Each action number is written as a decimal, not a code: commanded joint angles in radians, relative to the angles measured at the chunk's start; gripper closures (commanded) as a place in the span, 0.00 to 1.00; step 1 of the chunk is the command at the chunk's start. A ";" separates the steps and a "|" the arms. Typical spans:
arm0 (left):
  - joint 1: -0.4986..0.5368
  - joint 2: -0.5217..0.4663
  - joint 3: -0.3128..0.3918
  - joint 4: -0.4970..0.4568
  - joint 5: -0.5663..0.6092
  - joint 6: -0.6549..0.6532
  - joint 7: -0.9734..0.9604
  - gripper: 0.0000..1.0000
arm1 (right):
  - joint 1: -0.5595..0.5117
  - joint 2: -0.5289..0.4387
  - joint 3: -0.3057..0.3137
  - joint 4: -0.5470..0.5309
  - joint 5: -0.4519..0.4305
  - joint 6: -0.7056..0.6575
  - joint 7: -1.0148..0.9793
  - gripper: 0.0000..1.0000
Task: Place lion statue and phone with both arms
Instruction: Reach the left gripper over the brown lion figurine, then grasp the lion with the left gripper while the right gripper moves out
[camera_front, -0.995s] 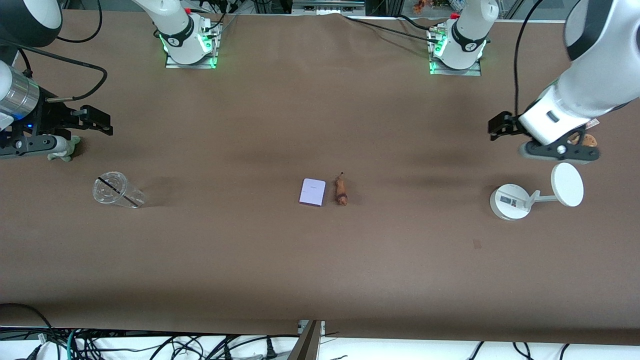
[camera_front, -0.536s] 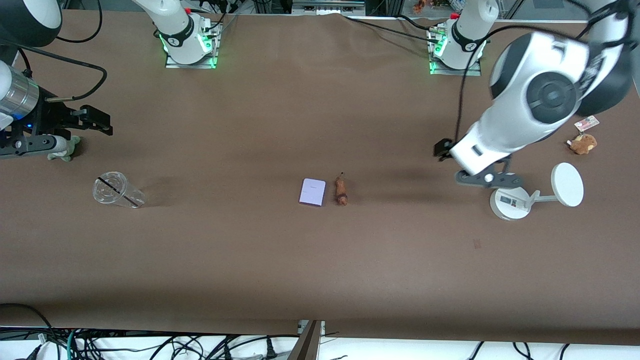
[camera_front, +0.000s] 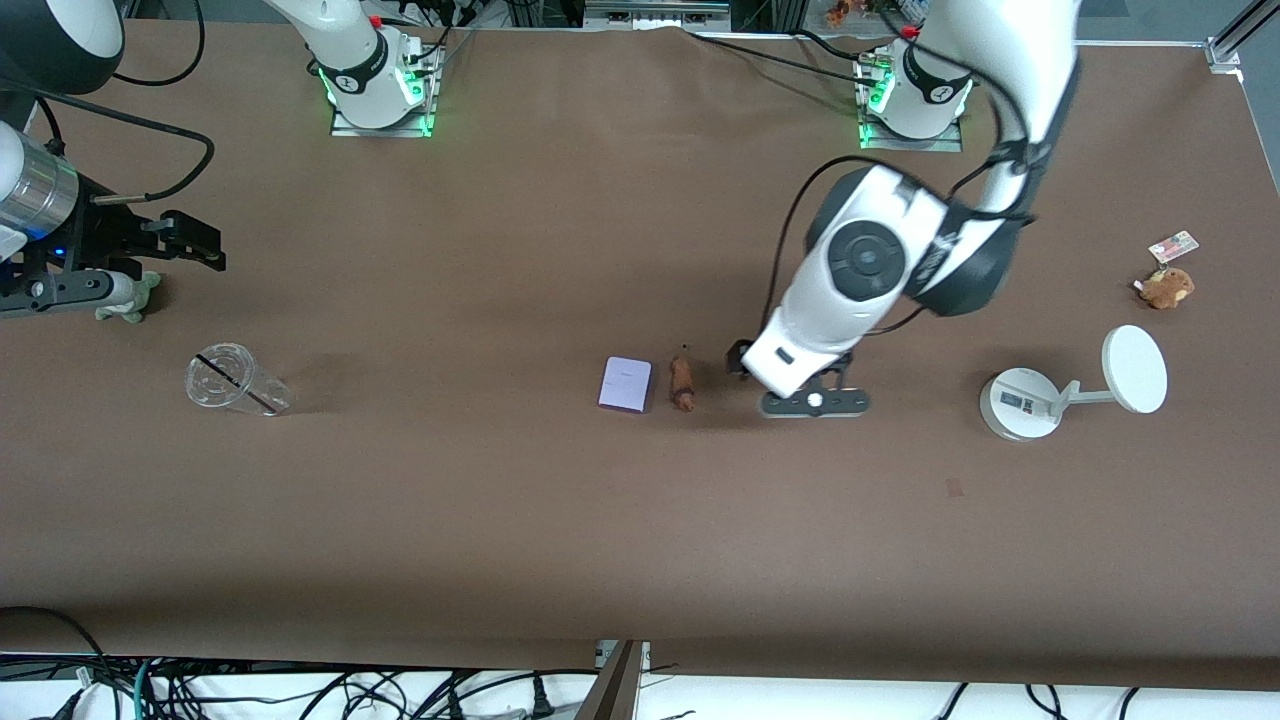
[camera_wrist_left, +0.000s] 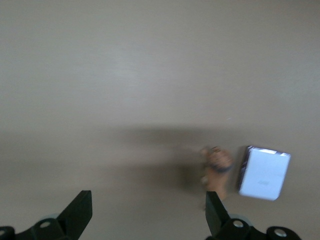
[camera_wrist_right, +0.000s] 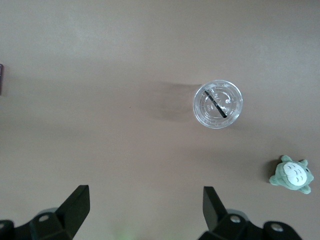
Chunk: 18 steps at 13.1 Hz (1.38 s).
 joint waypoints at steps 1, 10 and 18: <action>-0.078 0.080 0.013 0.043 0.010 0.095 -0.100 0.00 | 0.003 0.009 0.002 0.025 -0.001 -0.020 0.008 0.00; -0.152 0.235 0.020 0.037 0.126 0.223 -0.108 0.00 | 0.019 0.009 0.002 0.025 -0.003 -0.015 0.008 0.00; -0.152 0.243 0.022 0.034 0.141 0.260 -0.096 1.00 | 0.071 0.024 0.004 0.034 0.022 -0.009 0.105 0.01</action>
